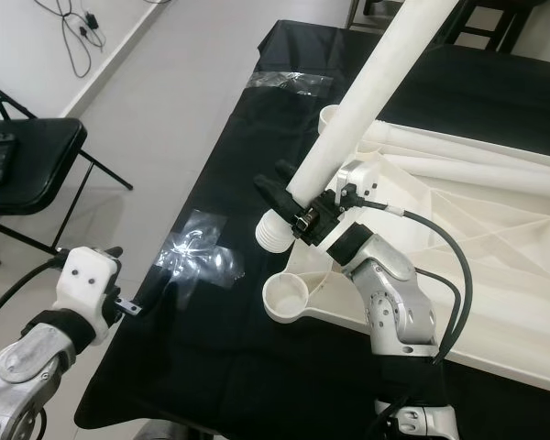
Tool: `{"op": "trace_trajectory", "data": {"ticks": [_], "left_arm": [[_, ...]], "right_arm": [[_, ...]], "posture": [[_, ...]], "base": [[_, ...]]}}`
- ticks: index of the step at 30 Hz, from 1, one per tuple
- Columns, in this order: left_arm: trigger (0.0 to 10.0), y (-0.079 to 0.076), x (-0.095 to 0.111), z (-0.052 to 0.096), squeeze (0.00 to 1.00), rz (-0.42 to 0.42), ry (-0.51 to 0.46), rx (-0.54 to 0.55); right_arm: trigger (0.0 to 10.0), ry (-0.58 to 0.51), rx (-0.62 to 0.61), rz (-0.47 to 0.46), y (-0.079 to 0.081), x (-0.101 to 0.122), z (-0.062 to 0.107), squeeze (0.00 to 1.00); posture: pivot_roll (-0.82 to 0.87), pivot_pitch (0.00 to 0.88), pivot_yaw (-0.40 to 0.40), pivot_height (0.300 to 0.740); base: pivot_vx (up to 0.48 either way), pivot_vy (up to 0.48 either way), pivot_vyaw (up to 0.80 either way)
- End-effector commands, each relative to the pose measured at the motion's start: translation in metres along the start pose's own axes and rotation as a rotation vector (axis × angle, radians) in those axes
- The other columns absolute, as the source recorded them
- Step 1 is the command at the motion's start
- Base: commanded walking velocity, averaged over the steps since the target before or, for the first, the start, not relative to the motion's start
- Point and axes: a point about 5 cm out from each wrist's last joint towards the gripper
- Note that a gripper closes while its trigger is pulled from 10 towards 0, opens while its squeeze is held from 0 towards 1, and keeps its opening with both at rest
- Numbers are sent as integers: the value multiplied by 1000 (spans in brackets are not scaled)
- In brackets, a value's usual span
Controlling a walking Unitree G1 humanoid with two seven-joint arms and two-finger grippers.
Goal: Building children table
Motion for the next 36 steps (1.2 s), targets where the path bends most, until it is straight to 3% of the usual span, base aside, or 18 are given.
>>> {"op": "trace_trajectory", "data": {"ticks": [1,23,36], "left_arm": [[10000,-2,-8,1,0,-8,34,-1],[10000,-2,-5,-7,0,-28,14,16],[10000,-1,-3,-10,0,-33,-1,23]], "right_arm": [[10000,-14,10,15,5,2,-2,0],[10000,68,-88,66,7,-18,-8,0],[10000,32,-84,53,9,-11,-16,0]], "posture": [[98,231,-15,740],[101,218,-33,740],[93,211,-34,740]], "base": [[0,0,0],[0,0,0],[0,0,0]]}}
Point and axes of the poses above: a point about 5 cm out from each wrist's last joint towards the gripper, its own z axis pointing back from the gripper into the wrist, its own x axis along the axis of the wrist's last joint, y = z × x, and after that the axes turned 2 degrees about -z, right-handed
